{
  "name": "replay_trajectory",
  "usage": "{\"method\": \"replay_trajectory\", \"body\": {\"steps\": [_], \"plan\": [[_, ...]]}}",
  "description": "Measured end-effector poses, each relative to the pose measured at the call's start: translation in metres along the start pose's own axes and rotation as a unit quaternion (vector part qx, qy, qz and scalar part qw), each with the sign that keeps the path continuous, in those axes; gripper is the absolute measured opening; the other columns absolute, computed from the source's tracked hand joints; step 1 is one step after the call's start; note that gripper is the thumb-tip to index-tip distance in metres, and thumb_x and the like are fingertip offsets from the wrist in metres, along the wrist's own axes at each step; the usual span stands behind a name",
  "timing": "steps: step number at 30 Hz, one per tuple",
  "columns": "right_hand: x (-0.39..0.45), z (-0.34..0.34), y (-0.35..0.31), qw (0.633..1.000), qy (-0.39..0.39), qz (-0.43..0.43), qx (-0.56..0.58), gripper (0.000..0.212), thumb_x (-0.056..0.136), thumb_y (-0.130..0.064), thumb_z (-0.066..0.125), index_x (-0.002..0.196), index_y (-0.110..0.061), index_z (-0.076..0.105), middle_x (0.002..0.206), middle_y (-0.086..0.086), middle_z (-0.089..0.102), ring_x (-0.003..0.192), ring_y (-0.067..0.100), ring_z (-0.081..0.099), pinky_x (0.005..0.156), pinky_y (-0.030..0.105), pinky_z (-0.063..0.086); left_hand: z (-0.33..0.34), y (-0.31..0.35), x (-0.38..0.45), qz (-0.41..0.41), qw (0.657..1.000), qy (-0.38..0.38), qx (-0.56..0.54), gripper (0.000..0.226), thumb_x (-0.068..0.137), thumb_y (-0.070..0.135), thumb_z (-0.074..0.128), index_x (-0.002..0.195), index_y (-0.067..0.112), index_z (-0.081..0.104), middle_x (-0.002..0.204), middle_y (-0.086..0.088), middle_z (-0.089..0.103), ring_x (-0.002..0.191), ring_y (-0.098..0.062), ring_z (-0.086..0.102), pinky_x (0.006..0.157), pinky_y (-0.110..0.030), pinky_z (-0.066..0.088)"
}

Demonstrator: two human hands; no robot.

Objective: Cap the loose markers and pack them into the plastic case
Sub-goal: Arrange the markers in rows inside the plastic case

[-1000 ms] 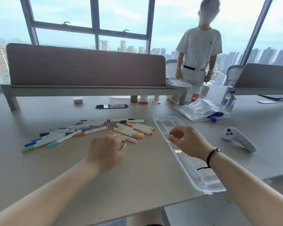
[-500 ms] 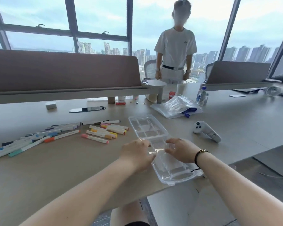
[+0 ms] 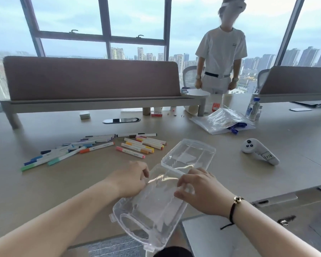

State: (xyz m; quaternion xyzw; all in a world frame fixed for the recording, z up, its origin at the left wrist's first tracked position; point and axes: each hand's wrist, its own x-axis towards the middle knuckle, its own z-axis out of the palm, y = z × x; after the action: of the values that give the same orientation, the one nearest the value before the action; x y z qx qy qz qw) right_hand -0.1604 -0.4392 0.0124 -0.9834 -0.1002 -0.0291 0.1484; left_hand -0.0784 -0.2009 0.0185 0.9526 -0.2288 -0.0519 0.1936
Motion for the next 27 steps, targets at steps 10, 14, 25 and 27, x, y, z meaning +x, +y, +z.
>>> {"method": "replay_trajectory", "body": {"steps": [10, 14, 25, 27], "plan": [[0.033, 0.031, -0.133, 0.986, -0.062, -0.146, 0.054, 0.037, 0.092, -0.061, 0.050, 0.117, -0.039, 0.067, 0.117, -0.013, 0.048, 0.116, 0.010, 0.039, 0.104, 0.033, 0.033, -0.061, -0.108, -0.051, -0.115, 0.988, 0.025, 0.100, 0.013, 0.086, 0.022, 0.060, 0.089, 0.030, 0.070, 0.090, 0.016, 0.068, 0.083, -0.006, 0.061, 0.079, -0.032, 0.055], [0.074, 0.043, -0.167, 0.978, -0.078, -0.187, 0.051, 0.037, 0.094, -0.060, 0.049, 0.126, -0.046, 0.060, 0.140, -0.013, 0.042, 0.133, 0.013, 0.035, 0.113, 0.036, 0.028, -0.070, -0.157, -0.068, -0.134, 0.986, 0.072, 0.064, 0.013, 0.093, 0.026, 0.059, 0.095, 0.032, 0.070, 0.099, 0.014, 0.069, 0.090, -0.007, 0.061, 0.081, -0.031, 0.052], [0.181, 0.078, -0.179, 0.983, -0.137, -0.107, -0.056, 0.066, 0.092, -0.075, 0.021, 0.151, -0.053, 0.003, 0.164, -0.017, -0.004, 0.150, 0.005, -0.014, 0.122, 0.039, -0.011, -0.086, -0.233, -0.034, -0.068, 0.992, 0.109, 0.016, 0.021, 0.095, 0.023, 0.058, 0.097, 0.036, 0.073, 0.094, 0.025, 0.067, 0.090, 0.002, 0.059, 0.084, -0.030, 0.051], [0.183, 0.078, -0.175, 0.984, -0.133, -0.103, -0.064, 0.066, 0.090, -0.078, 0.015, 0.149, -0.057, -0.002, 0.162, -0.023, -0.008, 0.148, 0.001, -0.017, 0.121, 0.035, -0.014, -0.086, -0.235, -0.030, -0.051, 0.991, 0.124, 0.008, 0.018, 0.095, 0.026, 0.060, 0.099, 0.036, 0.074, 0.094, 0.024, 0.068, 0.089, 0.003, 0.059, 0.084, -0.029, 0.051]]}}
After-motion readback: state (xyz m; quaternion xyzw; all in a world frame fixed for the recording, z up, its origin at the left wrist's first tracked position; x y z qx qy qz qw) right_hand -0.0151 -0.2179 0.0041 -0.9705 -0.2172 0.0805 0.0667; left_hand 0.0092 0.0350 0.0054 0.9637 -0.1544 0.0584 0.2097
